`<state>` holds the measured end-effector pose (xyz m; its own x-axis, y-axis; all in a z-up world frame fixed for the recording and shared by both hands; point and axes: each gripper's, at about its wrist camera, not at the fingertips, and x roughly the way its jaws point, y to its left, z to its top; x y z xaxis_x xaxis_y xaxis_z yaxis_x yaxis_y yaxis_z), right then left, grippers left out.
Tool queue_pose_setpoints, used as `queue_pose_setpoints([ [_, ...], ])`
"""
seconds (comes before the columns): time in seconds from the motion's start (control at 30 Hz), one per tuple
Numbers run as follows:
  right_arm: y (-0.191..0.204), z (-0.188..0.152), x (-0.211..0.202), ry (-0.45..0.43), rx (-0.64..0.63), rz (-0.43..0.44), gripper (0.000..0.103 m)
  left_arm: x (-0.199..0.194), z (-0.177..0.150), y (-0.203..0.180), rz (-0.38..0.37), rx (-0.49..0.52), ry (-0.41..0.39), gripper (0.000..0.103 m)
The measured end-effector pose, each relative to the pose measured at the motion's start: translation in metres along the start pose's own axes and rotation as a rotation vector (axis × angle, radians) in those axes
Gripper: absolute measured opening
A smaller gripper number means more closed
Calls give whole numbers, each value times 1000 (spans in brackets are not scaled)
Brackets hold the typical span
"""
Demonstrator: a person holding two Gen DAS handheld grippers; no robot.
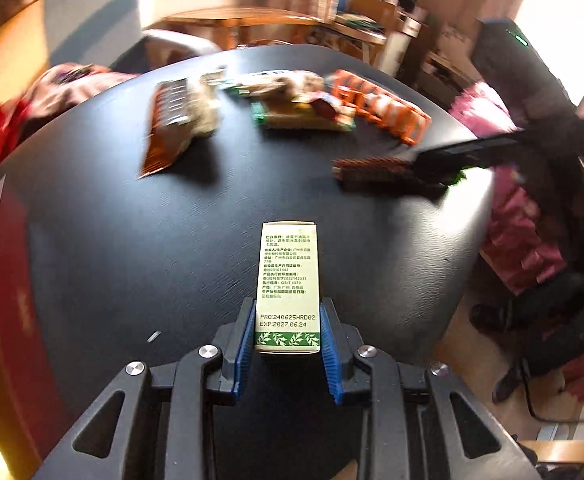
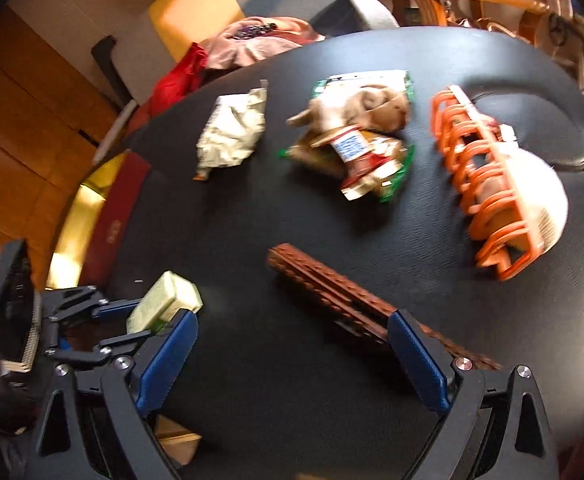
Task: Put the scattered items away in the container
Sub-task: 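Grasp the white-green medicine box with the left gripper, then grasp the brown brick stick with the right gripper while the left holds the box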
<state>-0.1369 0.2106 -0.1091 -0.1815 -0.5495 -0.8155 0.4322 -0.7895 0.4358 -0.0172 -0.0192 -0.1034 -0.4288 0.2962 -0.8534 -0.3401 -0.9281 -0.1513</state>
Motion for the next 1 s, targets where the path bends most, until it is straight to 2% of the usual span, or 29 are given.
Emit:
queue_pose_setpoints([
  [0.07, 7, -6, -2, -8, -11, 13, 96, -6, -6, 8, 2, -41, -12, 30],
  [0.17, 8, -9, -14, -47, -39, -58, 95, -5, -6, 11, -8, -56, -40, 33],
  [0.23, 4, -9, -18, -32, -82, -139, 88, -6, -5, 11, -14, -54, -50, 34],
  [0.3, 1, -8, -19, 0, -128, -217, 71, -7, -3, 9, -13, -43, -71, 38],
  [0.37, 0, -5, -14, 59, -182, -296, 63, -9, -2, 6, -20, -36, -82, 42],
  [0.43, -1, -1, -9, 96, -247, -346, 60, -11, -1, 5, -14, -29, -89, 44],
  [0.6, 2, 15, 5, 183, -353, -359, 45, -7, 7, 5, -16, -14, -78, 47],
  [0.77, 1, 27, 20, 272, -416, -381, 43, 1, 12, 4, -18, 1, -49, 47],
  [0.93, -4, 26, 15, 274, -411, -386, 41, 10, 9, 5, -25, -9, -17, 47],
  [0.97, -5, 26, 13, 268, -405, -384, 39, 13, 8, 5, -24, -12, -5, 47],
  [1.0, -6, 26, 11, 256, -398, -387, 31, 16, 6, 5, -22, -15, 6, 47],
])
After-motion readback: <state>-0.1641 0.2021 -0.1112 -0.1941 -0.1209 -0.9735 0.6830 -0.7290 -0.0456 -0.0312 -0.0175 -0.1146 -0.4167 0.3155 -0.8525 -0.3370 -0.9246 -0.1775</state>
